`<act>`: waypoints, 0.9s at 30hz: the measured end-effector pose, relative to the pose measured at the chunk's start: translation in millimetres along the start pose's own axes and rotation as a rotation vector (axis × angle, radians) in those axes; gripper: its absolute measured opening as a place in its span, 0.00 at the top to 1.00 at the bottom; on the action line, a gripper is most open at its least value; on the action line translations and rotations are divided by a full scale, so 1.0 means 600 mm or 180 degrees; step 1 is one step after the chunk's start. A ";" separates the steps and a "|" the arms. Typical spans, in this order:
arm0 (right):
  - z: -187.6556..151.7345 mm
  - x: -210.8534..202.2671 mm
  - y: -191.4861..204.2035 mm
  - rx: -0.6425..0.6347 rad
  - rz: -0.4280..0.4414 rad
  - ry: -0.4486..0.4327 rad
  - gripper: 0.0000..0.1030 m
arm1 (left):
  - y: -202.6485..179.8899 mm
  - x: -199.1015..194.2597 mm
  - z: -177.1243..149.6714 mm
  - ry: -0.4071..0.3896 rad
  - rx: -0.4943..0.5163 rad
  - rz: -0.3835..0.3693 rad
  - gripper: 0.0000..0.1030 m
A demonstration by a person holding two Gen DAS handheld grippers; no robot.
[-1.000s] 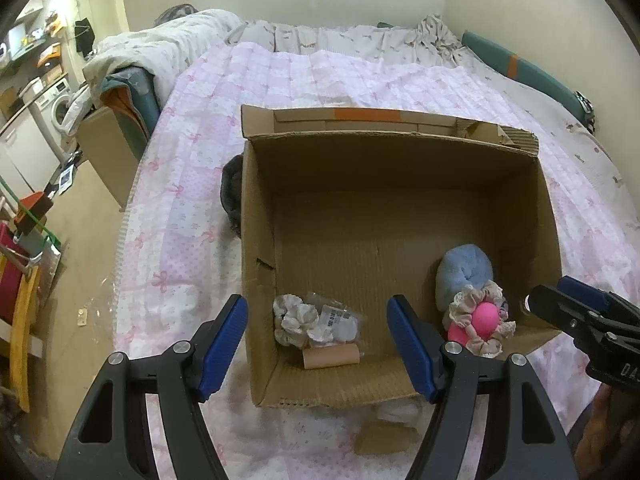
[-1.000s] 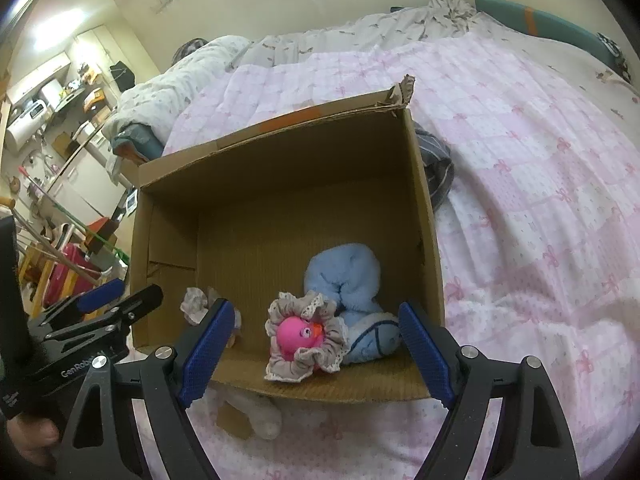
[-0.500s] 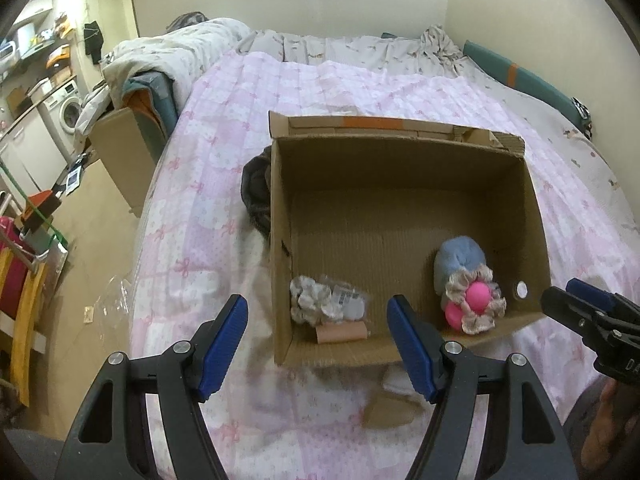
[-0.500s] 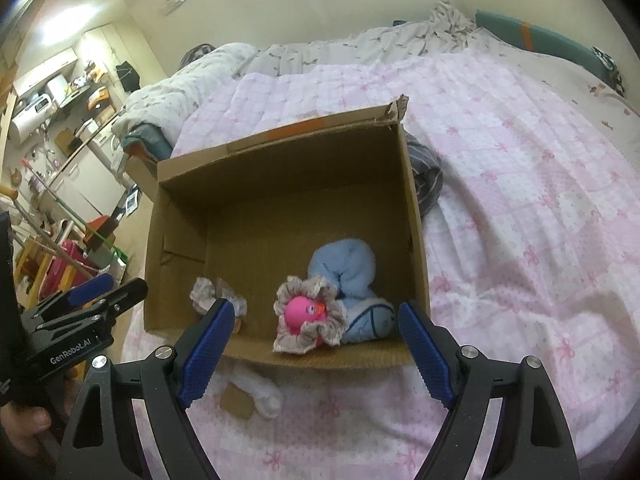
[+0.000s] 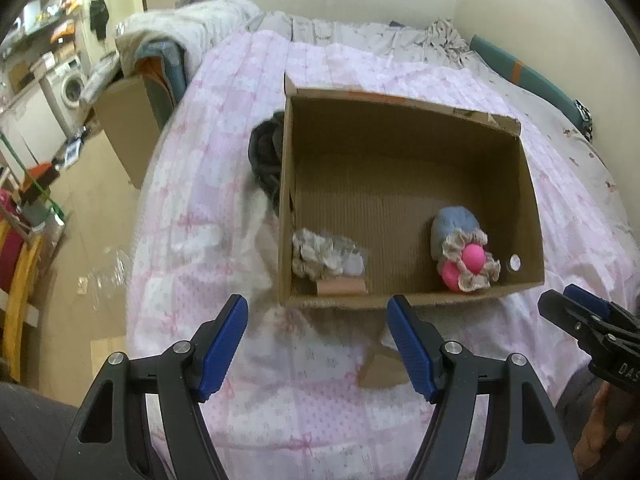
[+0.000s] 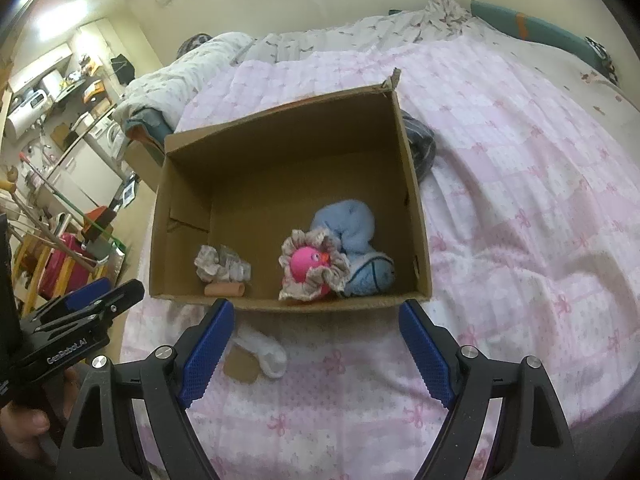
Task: Organize soft objects
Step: 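Lift both tools out of the box back toward the quilt, then grasp the tan card with the left tool while the right tool grasps the white sock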
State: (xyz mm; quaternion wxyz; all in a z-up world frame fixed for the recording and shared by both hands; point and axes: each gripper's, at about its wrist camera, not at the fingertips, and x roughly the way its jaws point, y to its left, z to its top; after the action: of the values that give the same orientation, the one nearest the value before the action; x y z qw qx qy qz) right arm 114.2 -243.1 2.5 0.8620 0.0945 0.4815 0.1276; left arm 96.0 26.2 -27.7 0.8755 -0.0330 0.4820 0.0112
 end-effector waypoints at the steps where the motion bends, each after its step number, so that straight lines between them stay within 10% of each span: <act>1: -0.003 0.000 0.000 0.0003 -0.0017 0.0017 0.13 | 0.002 0.004 -0.004 0.0058 -0.0033 -0.0022 0.32; 10: -0.020 -0.001 0.002 -0.0036 -0.0082 0.0051 0.13 | 0.021 0.057 -0.036 0.0686 -0.0296 -0.0108 0.33; 20: -0.022 0.024 -0.016 0.0214 0.0057 0.0289 0.13 | -0.058 0.126 -0.067 0.1126 0.0198 -0.0372 0.33; 27: -0.023 0.042 -0.018 0.0271 0.0199 0.0412 0.13 | -0.096 0.179 -0.080 0.1293 0.0515 -0.0386 0.60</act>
State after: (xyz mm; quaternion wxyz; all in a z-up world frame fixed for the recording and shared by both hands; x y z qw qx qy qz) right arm 116.5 -244.8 -27.8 0.8198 0.1376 0.5380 0.1397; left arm 116.4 -35.9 -141.4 0.7594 0.0069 0.6448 -0.0870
